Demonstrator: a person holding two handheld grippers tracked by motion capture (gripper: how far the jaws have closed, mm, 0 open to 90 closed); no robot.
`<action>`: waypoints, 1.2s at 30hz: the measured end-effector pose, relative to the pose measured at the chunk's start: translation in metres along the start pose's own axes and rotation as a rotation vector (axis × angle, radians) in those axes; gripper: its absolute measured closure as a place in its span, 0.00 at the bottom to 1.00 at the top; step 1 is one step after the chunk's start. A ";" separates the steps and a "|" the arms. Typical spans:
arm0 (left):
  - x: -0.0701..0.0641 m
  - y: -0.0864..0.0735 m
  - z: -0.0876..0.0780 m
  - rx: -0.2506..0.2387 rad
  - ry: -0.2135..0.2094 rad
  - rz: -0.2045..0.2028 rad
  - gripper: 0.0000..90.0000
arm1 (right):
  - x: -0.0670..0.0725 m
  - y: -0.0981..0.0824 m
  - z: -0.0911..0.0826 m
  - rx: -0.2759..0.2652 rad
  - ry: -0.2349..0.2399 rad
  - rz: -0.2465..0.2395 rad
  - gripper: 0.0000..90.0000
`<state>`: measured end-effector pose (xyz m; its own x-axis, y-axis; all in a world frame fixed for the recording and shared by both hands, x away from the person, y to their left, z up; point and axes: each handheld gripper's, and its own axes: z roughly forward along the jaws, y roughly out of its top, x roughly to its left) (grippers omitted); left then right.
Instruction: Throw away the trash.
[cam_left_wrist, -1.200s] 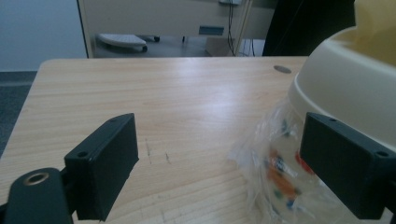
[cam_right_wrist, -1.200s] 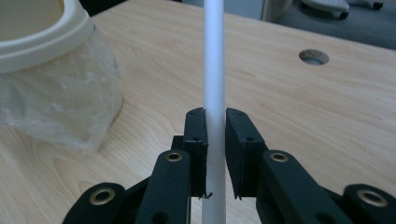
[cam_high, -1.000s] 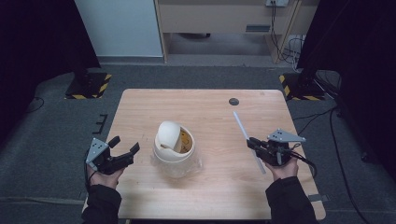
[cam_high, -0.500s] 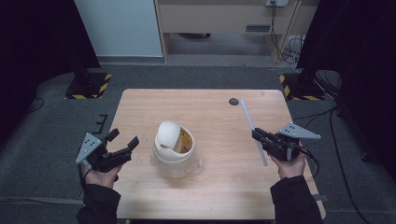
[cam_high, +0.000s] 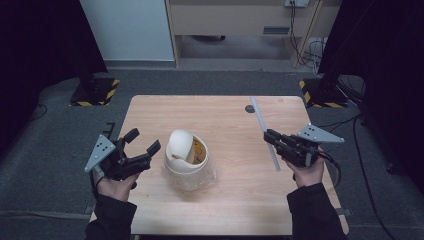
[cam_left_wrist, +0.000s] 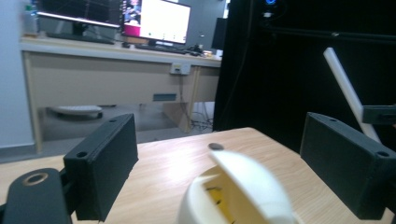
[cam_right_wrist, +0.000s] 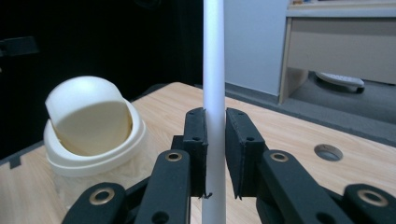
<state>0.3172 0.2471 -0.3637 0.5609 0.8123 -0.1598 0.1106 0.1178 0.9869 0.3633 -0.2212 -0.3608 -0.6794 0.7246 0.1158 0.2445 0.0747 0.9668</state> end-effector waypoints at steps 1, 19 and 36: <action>-0.002 0.001 0.002 0.000 -0.008 0.003 0.12 | 0.000 0.000 0.000 -0.005 0.007 0.005 0.88; -0.050 0.014 0.048 0.007 -0.132 0.022 0.14 | 0.007 0.000 0.001 -0.004 0.057 -0.004 0.88; -0.081 0.020 0.076 0.000 -0.204 0.006 0.16 | 0.019 0.001 0.005 -0.015 0.111 -0.005 0.88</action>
<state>0.3368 0.1401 -0.3329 0.7158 0.6808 -0.1554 0.1068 0.1132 0.9878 0.3536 -0.2041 -0.3587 -0.7534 0.6435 0.1351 0.2315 0.0674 0.9705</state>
